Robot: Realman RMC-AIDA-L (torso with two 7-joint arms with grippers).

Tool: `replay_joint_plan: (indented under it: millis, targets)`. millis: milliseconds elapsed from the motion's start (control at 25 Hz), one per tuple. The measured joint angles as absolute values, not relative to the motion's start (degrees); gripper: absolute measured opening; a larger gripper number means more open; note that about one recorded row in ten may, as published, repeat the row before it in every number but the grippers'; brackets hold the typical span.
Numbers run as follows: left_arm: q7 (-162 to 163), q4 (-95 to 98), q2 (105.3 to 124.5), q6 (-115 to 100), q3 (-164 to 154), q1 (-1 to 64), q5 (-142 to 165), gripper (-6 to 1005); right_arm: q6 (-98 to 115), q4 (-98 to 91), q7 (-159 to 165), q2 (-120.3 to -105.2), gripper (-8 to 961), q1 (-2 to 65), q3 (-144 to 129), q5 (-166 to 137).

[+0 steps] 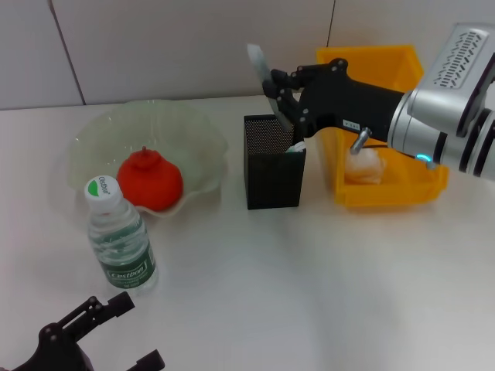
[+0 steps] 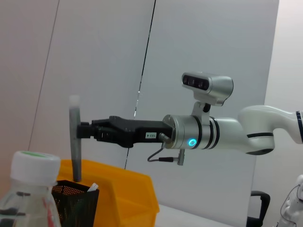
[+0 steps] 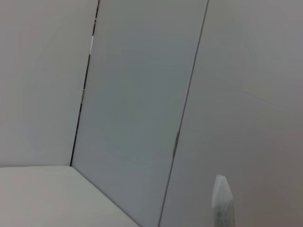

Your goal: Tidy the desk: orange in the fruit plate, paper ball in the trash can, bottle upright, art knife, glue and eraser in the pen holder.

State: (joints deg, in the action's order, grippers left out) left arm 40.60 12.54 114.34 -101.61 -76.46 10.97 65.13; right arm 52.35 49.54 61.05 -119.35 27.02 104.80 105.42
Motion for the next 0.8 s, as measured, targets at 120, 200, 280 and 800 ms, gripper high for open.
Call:
replay_joint_plan:
  millis: [120, 200, 280, 800]
  targets:
    - [40.6, 12.6, 114.34, -101.7, -76.5, 10.9, 65.1, 846, 52.3, 48.8, 60.8, -119.36, 111, 27.1, 104.8, 105.4]
    - [40.6, 12.6, 114.34, -101.7, -76.6, 10.9, 65.1, 846, 52.3, 47.8, 60.7, -119.35, 146, 27.3, 104.8, 105.3]
    - [40.5, 12.6, 114.34, -101.7, -76.6, 10.9, 65.1, 846, 52.5, 47.5, 60.7, -119.35, 199, 27.3, 104.8, 105.3]
    - [40.3, 12.9, 114.32, -101.3, -76.3, 11.9, 66.5, 846, 77.3, 51.3, 63.9, -119.09, 632, 18.6, 114.5, 109.9]
